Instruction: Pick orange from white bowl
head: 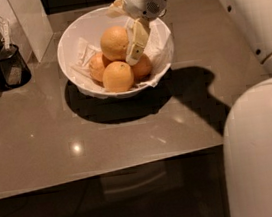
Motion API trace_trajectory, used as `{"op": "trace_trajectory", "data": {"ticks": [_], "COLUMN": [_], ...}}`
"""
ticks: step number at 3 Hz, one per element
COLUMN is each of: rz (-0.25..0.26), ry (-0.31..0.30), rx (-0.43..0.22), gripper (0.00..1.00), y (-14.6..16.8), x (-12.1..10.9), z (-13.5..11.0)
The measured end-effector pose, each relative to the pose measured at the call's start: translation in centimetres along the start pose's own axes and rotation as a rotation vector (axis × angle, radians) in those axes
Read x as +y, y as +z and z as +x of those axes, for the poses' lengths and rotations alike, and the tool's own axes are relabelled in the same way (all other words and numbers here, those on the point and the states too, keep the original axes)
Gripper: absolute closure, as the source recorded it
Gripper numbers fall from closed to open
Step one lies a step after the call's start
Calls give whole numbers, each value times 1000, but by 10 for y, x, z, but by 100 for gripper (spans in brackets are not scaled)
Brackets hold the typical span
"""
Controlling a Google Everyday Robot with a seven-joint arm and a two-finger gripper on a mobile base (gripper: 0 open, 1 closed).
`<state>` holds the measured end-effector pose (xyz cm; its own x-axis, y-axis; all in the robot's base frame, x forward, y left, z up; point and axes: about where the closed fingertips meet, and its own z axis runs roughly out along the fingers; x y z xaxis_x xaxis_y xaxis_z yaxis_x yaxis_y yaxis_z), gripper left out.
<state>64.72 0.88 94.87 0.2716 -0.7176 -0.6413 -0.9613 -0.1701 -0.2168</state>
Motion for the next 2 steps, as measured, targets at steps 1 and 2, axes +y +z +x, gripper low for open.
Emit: {"op": "trace_trajectory", "data": {"ticks": [1,2], "rz": [-32,-28], "ry": [5,5], "rx": [-53,-56], "gripper": [0,19], "y": [20,22], "x": [-10,-12], "z": [1,1]}}
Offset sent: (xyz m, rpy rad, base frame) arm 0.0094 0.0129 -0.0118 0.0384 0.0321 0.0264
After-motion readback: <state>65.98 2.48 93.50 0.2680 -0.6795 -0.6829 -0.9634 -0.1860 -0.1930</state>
